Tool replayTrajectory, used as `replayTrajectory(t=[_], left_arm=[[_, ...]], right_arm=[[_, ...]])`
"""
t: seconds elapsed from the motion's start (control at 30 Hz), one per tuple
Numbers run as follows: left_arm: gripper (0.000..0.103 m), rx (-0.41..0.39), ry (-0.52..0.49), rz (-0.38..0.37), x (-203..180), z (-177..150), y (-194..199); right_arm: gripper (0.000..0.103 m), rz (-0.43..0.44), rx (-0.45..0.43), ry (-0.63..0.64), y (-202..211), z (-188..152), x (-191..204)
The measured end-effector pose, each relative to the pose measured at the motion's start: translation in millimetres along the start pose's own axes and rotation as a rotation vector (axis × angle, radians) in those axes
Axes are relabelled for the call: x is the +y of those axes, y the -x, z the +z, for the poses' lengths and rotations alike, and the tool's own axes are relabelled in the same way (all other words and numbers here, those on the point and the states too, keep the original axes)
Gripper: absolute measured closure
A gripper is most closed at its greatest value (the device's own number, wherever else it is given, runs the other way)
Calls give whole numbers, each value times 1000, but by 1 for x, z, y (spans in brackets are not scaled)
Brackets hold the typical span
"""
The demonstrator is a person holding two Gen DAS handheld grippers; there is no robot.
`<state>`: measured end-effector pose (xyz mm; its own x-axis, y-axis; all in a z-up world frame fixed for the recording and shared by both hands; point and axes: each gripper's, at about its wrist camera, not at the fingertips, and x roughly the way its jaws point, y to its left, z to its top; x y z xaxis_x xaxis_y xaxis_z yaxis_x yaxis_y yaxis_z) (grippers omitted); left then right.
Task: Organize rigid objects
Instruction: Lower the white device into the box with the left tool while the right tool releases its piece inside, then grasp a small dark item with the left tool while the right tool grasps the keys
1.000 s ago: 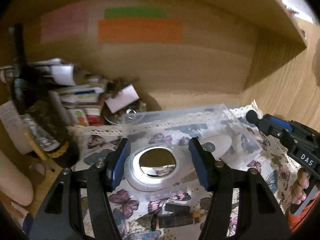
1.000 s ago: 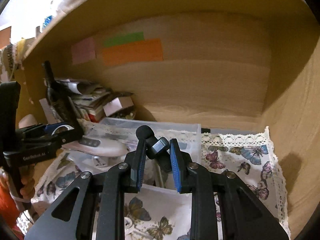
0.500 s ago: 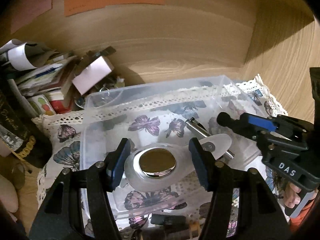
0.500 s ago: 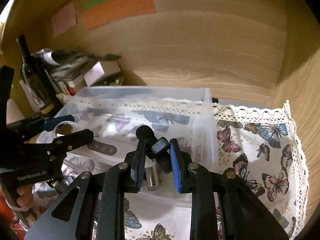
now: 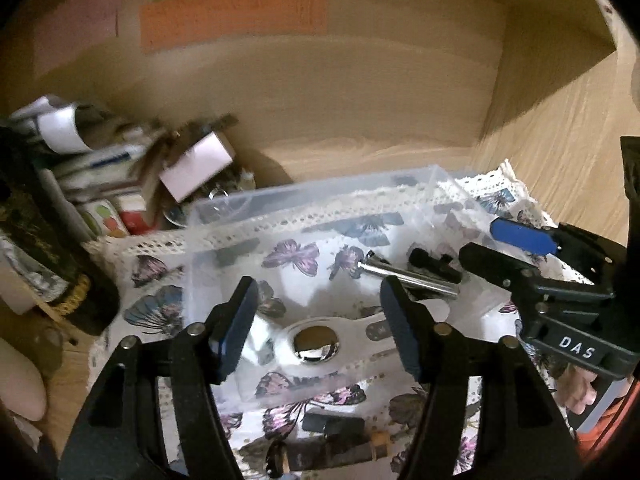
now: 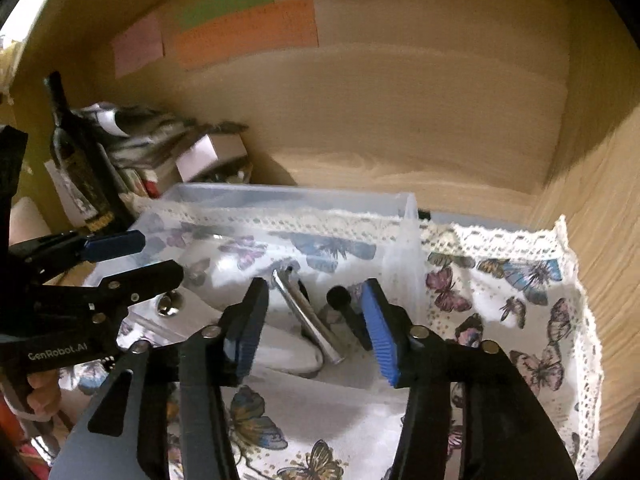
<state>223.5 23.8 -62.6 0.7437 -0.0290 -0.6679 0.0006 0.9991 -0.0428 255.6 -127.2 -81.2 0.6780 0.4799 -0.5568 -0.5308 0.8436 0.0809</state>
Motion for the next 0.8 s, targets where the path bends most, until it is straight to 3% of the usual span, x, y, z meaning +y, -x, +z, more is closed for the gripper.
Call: replayTrajectory(t=[0.13,0.27,0.43,0.5,0.8], left_arm=[[30,-45,6,9,5,0,25],[11,-98,12,30,11,-4,52],[4,-138,3,66,20,-18,80],[3,-132,8,75,25,-26,85],[2,13,31,83,47,-71,59]], right_arm=[[52,4,-44,19,21,3,7],[49,11,-86,44,46,0,16],[43,16,-103,77,65,-9,29],[38,18,-102,88,70,-16,33],[38,20,-3,91,53,-54,41]])
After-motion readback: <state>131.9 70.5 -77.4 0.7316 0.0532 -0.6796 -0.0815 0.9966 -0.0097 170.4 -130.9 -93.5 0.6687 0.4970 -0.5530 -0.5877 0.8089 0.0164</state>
